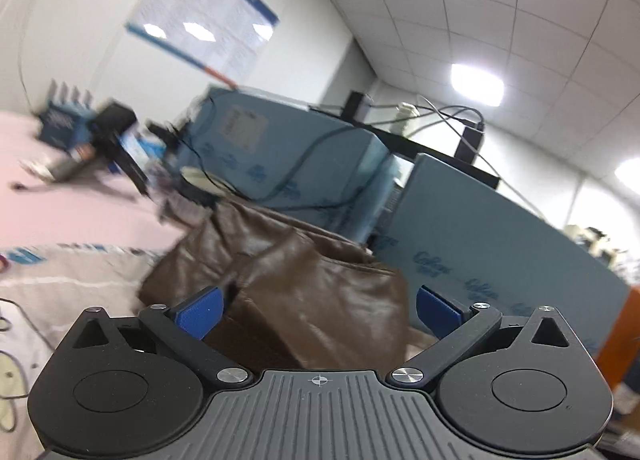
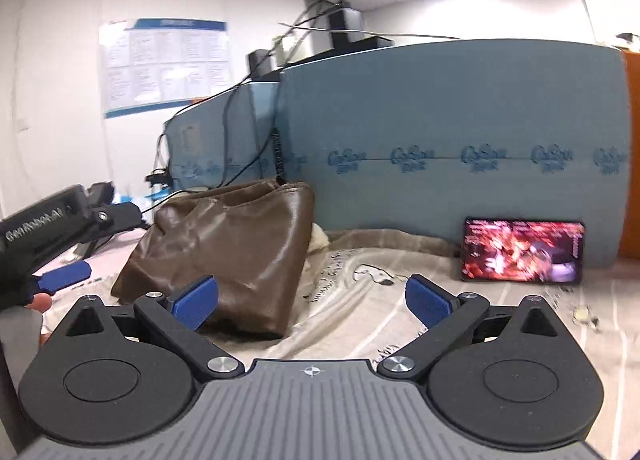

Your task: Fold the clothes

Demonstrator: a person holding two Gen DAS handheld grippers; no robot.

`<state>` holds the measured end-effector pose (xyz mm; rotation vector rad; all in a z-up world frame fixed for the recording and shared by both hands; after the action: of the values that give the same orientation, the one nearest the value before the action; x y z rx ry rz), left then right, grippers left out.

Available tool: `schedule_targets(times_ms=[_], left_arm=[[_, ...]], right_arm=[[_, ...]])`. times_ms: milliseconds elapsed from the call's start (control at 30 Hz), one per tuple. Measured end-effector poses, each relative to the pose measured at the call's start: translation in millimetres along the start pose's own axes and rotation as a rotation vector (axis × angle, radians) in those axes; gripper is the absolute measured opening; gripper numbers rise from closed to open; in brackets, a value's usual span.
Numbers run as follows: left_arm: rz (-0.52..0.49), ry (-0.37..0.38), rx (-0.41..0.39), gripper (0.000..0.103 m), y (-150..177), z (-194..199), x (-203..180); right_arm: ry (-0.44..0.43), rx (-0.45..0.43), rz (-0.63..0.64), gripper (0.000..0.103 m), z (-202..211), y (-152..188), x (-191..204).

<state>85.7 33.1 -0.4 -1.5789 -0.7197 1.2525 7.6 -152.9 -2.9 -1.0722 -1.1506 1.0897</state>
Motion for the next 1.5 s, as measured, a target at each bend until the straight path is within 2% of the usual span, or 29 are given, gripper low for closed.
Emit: schedule_targets(times_ms=[133,233,367,600,900,1500], left_arm=[[-0.092,-0.066,-0.041,0.103,2,-3,-2],[-0.116,-0.118,-0.088,0.103,2,-5,0],[-0.187,-0.107,-0.089,0.103,6,-7,-10],[-0.33,-0.162,-0.151,0.103,6,-1,-17],[-0.362,-0.164,-0.141,0.103,10,-4,-19],[-0.359,-0.163,-0.108,0.103,15,-7,-17]], right_arm=[[-0.006,-0.019,-0.018,0.101,-15,-1,-9],[-0.011,-0.039,-0.044,0.101,-24,1,-12],[-0.027,-0.041,-0.029,0.101,-30,6,-12],[0.006,-0.074,0.031,0.102,-28,7,-14],[0.021,-0.107,0.075,0.103,-22,10,-12],[0.033,-0.084,0.073,0.103,-25,14,-14]])
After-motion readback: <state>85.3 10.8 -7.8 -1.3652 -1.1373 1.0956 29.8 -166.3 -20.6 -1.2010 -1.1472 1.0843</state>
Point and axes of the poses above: each gripper's, at about its wrist camera, not at the fingertips, and z roughly against the way its jaws point, x to its left, y to its underside, the point moved 10 cm from there along -z, roughly the way its jaws point, and after that the axes turned 9 degrees about -x, right-handed, at the moved point
